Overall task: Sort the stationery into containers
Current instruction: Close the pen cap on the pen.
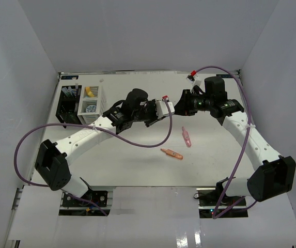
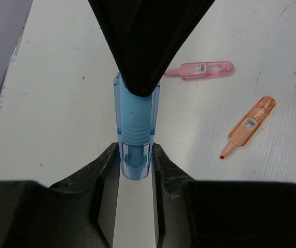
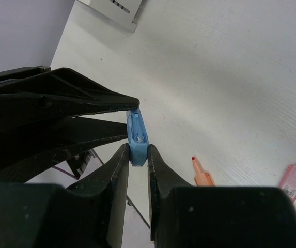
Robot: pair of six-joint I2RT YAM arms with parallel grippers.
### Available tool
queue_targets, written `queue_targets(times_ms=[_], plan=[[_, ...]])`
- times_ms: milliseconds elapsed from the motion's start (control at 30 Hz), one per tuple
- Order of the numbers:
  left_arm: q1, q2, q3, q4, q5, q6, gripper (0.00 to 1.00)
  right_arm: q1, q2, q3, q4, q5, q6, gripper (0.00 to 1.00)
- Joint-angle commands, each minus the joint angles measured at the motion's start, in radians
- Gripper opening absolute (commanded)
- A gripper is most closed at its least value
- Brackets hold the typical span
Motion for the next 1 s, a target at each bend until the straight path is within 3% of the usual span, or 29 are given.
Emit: queue_targets(times_ms=[0, 967], plan=[[-0.033, 0.0, 0.074, 0.045, 0.06, 0.011, 0.0, 0.024, 0.002, 0.016, -0.025, -0.002, -0.015, 0.08], [-0.079, 0.012, 0.138, 0.206, 0.083, -0.067, 0.0, 0.09, 0.065, -0.005, -0.043, 0.02, -0.002, 0.08]])
